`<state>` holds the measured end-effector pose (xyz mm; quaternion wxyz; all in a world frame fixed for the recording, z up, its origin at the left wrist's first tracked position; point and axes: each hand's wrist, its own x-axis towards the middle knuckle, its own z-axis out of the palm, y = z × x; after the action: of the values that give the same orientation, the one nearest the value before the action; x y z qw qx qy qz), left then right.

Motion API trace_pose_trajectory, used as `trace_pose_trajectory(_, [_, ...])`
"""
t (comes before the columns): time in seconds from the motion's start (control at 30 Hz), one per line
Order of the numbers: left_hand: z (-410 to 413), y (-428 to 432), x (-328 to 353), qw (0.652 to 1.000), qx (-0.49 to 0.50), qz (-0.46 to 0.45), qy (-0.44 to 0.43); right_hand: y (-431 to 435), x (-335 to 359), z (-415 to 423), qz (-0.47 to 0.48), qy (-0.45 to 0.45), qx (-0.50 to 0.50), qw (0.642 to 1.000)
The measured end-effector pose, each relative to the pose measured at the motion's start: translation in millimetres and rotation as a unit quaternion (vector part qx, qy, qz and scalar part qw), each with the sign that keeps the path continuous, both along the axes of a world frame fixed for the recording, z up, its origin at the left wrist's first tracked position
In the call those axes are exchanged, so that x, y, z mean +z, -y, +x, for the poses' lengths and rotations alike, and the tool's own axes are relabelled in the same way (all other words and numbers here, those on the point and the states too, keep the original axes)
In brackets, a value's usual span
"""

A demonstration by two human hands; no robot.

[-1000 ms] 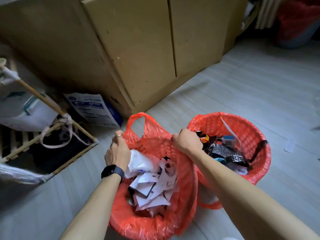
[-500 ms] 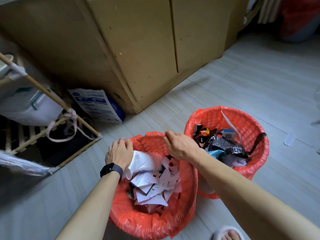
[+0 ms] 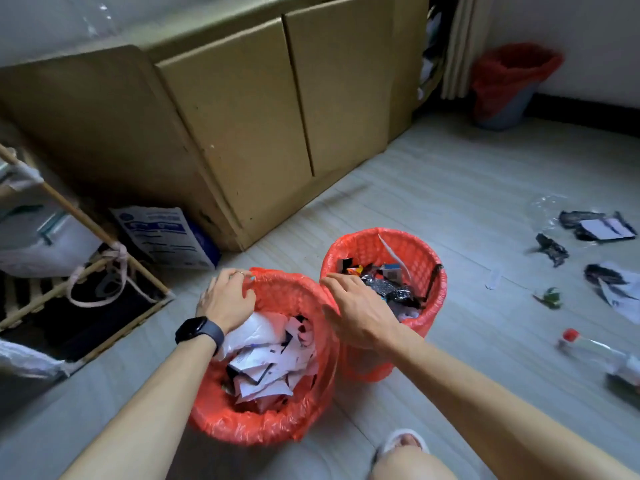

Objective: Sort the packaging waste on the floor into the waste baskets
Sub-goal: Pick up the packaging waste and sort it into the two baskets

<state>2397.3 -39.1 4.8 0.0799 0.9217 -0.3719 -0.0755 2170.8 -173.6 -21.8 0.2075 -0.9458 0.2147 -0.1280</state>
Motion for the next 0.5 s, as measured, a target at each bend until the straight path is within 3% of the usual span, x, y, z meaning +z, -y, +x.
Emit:
trace_pose_trajectory(0.2, [-132, 96, 48, 0.977, -0.201, -0.073, -0.009, 41, 59, -106, -0.061, -0.009, -0.082, 0.995])
trace_pose_trajectory(0.4, [-330, 180, 84, 0.916, -0.391, -0.089, 0.000, 81, 97, -286, -0.109, -0.125, -0.222, 0.961])
trace_pose_trajectory(0.5, [-395, 204, 89, 0.895, -0.442, -0.065, -0.006, 85, 97, -368, -0.084, -0.174, -0.295, 0.936])
